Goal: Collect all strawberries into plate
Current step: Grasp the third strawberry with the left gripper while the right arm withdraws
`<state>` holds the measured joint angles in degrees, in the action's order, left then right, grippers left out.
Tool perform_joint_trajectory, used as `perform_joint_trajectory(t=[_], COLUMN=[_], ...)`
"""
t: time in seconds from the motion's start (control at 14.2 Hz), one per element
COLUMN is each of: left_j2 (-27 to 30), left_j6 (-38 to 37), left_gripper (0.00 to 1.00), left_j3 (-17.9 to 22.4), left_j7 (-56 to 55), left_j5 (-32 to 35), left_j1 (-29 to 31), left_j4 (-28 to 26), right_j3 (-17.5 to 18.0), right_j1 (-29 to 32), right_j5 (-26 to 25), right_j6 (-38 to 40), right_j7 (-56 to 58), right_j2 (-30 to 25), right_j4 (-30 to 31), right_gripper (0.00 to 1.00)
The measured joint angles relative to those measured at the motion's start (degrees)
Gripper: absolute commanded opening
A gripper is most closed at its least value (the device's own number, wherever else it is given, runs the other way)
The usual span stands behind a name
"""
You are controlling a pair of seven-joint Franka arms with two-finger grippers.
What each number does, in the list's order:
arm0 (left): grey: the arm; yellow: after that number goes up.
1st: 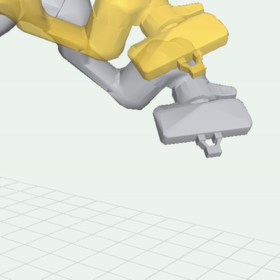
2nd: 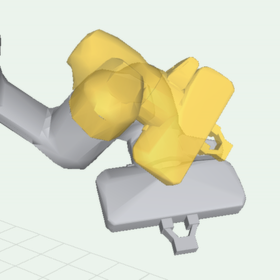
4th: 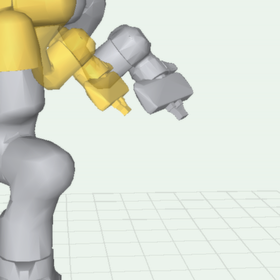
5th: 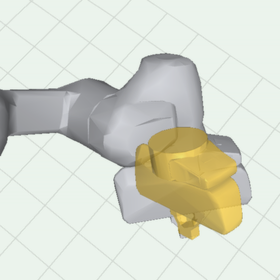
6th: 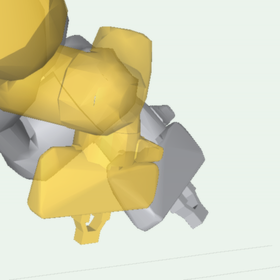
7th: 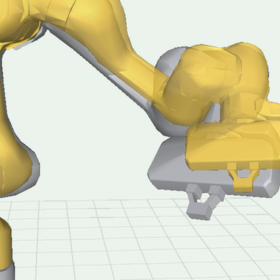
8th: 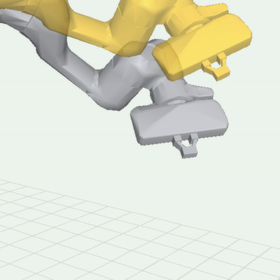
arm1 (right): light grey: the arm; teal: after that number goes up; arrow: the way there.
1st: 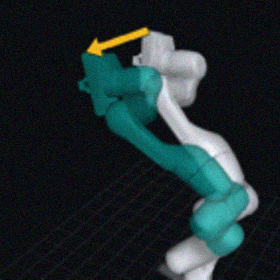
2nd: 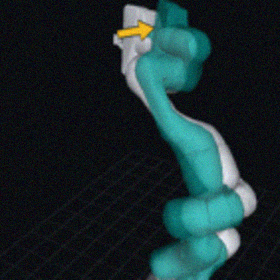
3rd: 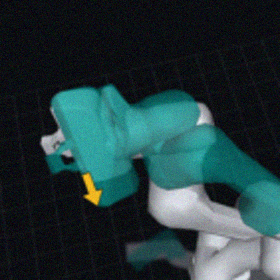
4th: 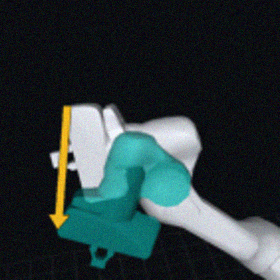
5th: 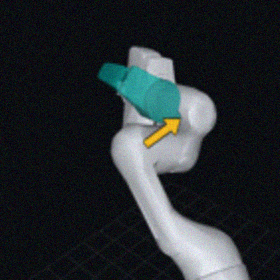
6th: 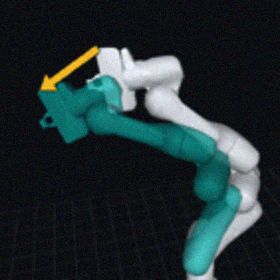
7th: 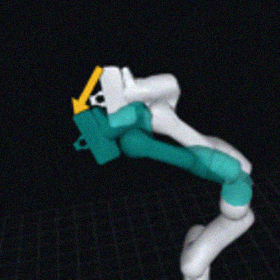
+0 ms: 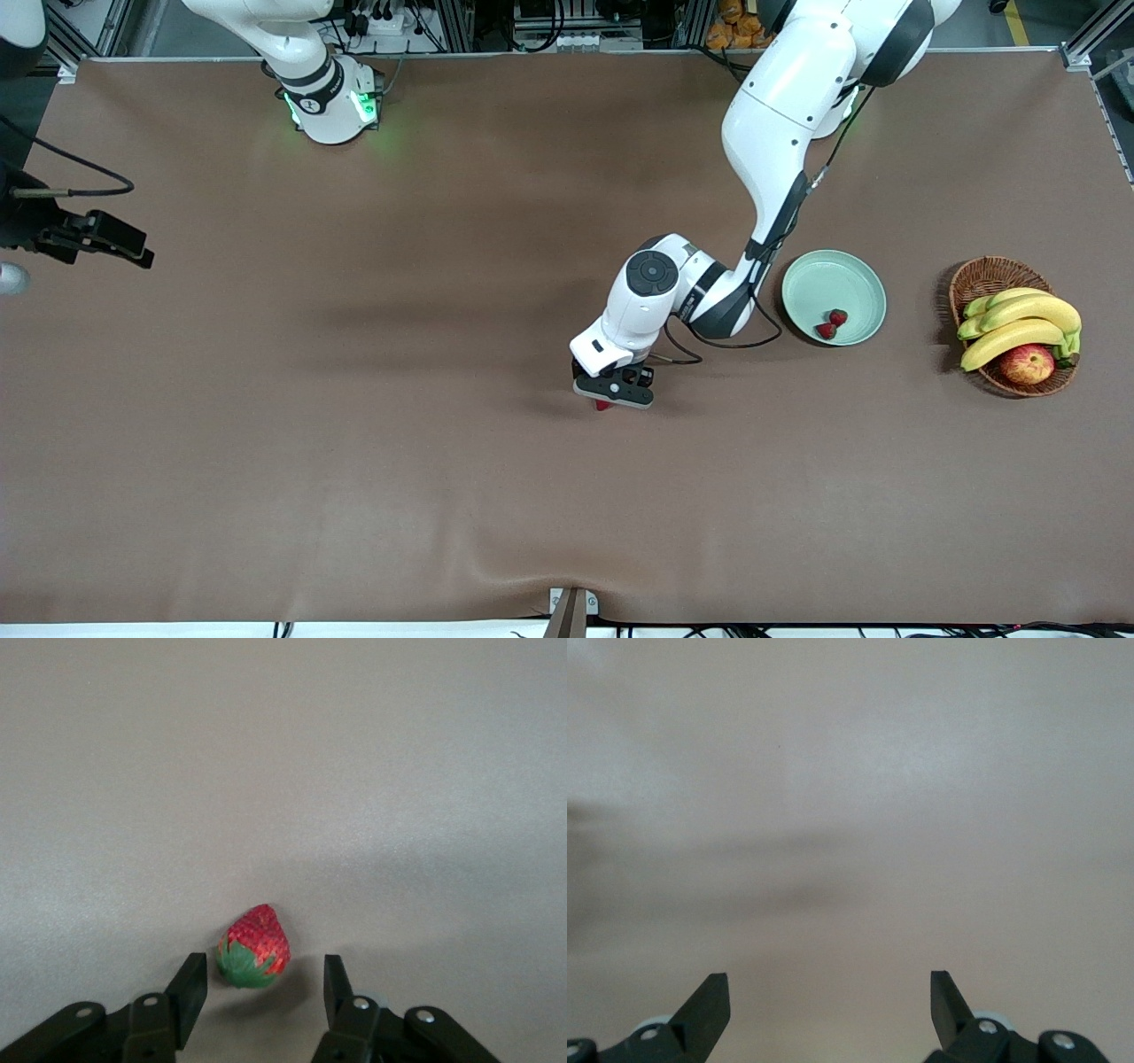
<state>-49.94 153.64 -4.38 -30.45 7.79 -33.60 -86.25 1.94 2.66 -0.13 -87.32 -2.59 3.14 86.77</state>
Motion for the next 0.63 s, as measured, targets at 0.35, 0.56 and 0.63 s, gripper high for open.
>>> perform_joint_trajectory(t=[0.35,0.56,0.63], left_j2=[-1.45,-1.46,-1.46], left_j6=[2.74,2.75,2.77], left_gripper=[0.15,0.00,0.00], left_j3=[0.67,1.09,1.08], left_j7=[0.00,0.00,0.00], left_j5=[0.03,0.06,0.06], left_j1=[-0.02,0.00,-0.04], left_j4=[0.40,0.69,0.78], right_j3=[0.02,0.18,0.20], right_j1=[0.49,0.49,0.49], right_j5=[-0.08,-0.07,-0.07], right_j6=[2.23,3.60,3.66], right_j7=[1.78,1.77,1.77], right_j2=[-0.96,-1.73,-1.82], right_j4=[0.04,0.04,0.04], right_gripper=[1.00,1.00,1.00])
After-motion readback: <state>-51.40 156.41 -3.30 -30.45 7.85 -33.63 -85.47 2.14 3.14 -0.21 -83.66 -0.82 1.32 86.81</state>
